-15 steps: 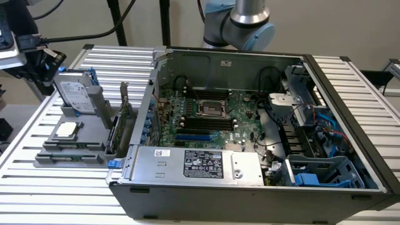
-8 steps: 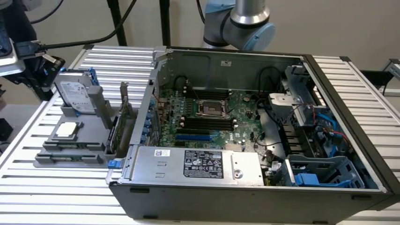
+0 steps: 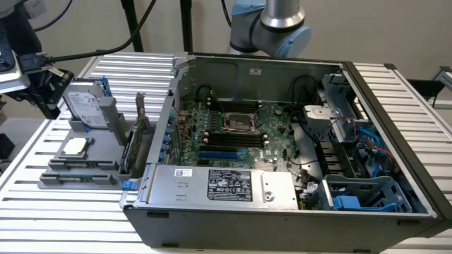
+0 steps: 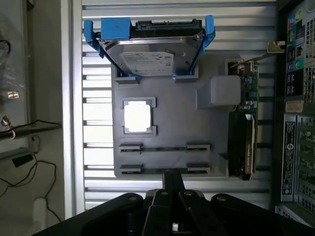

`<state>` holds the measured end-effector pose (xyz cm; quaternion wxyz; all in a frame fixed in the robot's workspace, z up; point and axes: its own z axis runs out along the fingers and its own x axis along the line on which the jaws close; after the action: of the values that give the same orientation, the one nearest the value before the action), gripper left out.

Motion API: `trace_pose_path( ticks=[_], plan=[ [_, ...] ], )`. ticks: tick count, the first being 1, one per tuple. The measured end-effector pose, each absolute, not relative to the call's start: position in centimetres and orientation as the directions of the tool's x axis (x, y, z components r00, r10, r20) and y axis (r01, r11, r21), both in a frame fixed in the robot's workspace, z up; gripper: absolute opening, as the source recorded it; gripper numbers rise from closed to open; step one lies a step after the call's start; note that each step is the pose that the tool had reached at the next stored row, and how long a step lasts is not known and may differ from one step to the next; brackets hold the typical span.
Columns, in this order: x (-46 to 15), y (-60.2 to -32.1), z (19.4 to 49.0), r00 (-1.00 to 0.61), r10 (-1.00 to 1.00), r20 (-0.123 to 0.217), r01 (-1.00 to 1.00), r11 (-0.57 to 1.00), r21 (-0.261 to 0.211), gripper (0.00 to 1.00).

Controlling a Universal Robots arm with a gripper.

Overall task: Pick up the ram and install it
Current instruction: 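Reach for the ram, then pick up the ram and move it above insertion slot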

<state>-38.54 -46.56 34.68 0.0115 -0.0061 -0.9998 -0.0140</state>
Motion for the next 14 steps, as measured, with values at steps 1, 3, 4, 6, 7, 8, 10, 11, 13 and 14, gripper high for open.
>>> trace_pose_path(
  ticks=[1, 3, 4, 6, 7, 8, 10, 11, 13, 14],
  plan=[
    [-38.52, -46.60, 34.64, -1.000, 0.009, 0.022, 0.010, 1.000, 0.027, 0.11],
    [-38.49, -46.65, 34.59, -1.000, 0.004, 0.019, 0.005, 1.000, 0.023, 0.11],
    [-38.49, -46.71, 34.55, -1.000, 0.002, 0.016, 0.002, 1.000, 0.022, 0.11],
    [-38.48, -46.86, 34.54, -1.000, 0.000, 0.012, 0.001, 1.000, 0.021, 0.11],
    [-38.48, -46.91, 34.54, -1.000, 0.000, 0.012, 0.001, 1.000, 0.021, 0.11],
    [-38.48, -46.91, 34.54, -1.000, 0.000, 0.012, 0.001, 1.000, 0.021, 0.11],
    [-38.48, -46.91, 34.54, -1.000, 0.000, 0.012, 0.001, 1.000, 0.021, 0.11],
    [-38.48, -46.91, 34.54, -1.000, 0.000, 0.012, 0.001, 1.000, 0.021, 0.11],
    [-38.48, -46.91, 34.54, -1.000, 0.000, 0.012, 0.001, 1.000, 0.021, 0.11],
    [-38.48, -46.91, 34.54, -1.000, 0.000, 0.012, 0.001, 1.000, 0.021, 0.11]
  ],
)
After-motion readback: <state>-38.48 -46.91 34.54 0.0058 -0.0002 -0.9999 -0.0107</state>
